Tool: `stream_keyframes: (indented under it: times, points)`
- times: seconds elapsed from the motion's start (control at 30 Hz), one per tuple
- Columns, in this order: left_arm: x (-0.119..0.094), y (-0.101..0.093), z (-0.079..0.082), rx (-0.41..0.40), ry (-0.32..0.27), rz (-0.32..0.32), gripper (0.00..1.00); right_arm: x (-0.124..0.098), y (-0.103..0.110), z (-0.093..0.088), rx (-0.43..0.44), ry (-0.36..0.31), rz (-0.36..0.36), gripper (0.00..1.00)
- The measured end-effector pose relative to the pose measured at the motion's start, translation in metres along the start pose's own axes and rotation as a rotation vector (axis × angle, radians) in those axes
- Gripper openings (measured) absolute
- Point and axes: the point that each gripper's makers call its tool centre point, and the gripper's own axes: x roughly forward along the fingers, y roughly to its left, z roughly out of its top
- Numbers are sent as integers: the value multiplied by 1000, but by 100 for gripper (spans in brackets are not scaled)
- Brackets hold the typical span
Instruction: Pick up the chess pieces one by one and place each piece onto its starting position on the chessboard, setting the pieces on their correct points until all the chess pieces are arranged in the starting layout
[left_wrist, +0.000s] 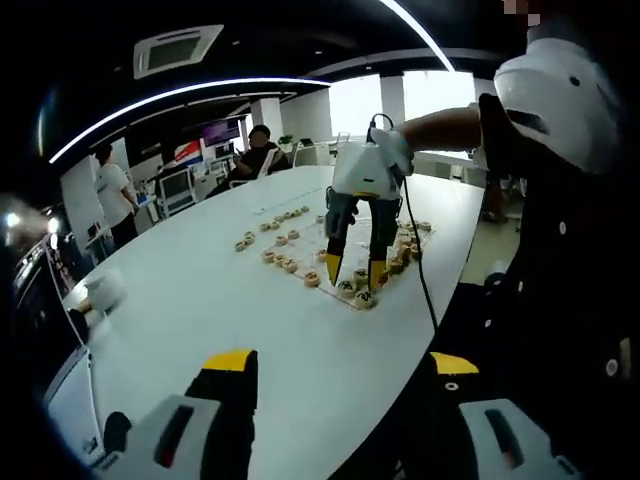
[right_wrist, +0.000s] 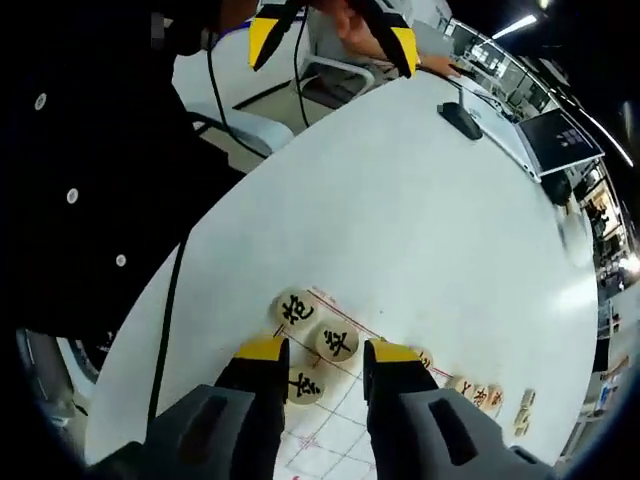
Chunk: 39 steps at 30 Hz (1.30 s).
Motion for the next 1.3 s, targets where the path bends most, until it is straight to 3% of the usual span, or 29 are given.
stream_keyframes:
  times: [0.4, 0.67, 0.93, 1.2, 1.3]
  points:
    - [3, -2, -3, -6, 7, -6, 68, 3, -3, 1, 12, -14, 14, 19]
    - [5, -4, -3, -6, 3, -13, 68, -3, -4, -1, 32, -23, 3, 19]
    - [9, -3, 5, -2, -30, -13, 68, -33, -8, -5, 124, -80, -70, 19]
    - [24, -1, 18, 7, -63, -40, 68, -85, 0, -27, 279, -142, -237, 19]
    - [31, -3, 24, 16, -73, -59, 68, -102, 10, -43, 325, -136, -293, 19]
